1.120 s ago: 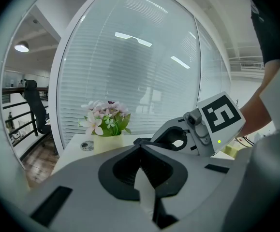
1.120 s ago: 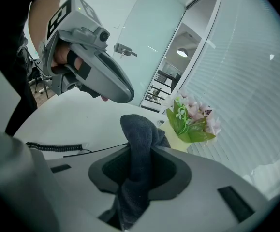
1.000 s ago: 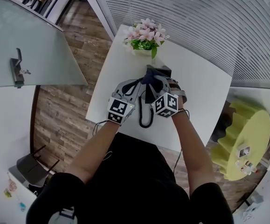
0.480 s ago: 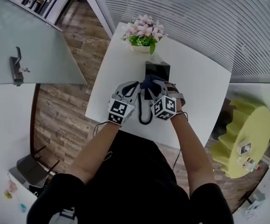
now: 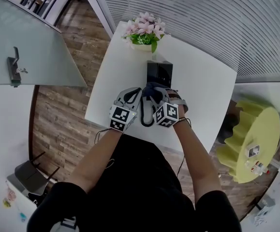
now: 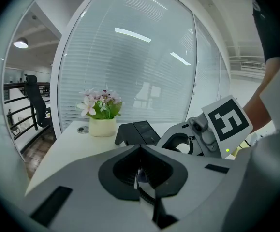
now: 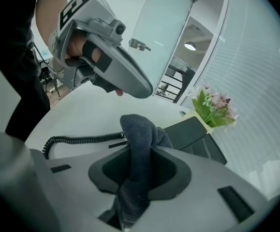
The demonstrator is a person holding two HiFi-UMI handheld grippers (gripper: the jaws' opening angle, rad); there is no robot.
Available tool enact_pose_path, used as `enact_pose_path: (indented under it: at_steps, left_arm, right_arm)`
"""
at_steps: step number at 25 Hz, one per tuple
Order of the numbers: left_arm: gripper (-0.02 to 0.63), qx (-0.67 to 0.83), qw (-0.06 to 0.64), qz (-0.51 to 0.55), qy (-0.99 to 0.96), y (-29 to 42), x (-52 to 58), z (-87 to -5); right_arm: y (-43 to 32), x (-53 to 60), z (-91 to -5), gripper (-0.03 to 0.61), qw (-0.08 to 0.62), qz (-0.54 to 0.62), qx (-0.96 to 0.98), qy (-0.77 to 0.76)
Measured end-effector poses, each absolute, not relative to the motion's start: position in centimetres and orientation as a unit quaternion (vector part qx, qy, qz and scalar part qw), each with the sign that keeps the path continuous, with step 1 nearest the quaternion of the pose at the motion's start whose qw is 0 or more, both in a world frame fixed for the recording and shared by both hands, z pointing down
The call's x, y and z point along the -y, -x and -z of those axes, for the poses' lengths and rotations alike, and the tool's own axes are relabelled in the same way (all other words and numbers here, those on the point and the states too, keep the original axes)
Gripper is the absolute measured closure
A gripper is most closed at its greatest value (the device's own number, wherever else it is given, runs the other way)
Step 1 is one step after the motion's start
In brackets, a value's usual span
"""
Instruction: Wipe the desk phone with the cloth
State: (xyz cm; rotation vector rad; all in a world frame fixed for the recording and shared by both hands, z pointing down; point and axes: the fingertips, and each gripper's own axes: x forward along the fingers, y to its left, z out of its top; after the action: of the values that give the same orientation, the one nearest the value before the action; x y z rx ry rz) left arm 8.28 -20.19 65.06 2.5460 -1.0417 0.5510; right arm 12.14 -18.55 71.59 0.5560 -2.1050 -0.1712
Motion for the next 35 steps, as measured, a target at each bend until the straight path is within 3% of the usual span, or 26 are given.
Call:
enact_pose_path:
  at_steps: [21,35]
  left_arm:
    - [0.604,0.361,0.189,-0.203,-0.89,-8.6,16.0,-66.7]
    - [0.604,0.359,0.159,-0.155,-0.907,-10.9,20.4,-60.0]
  right_arm:
    - [-12.0,13.8,-73.7,0.463,0.485,0.061,0.849,-0.198]
    - [-15.7,19.1,-63.9,0.463,0.441,0.074,0.85,-0.278]
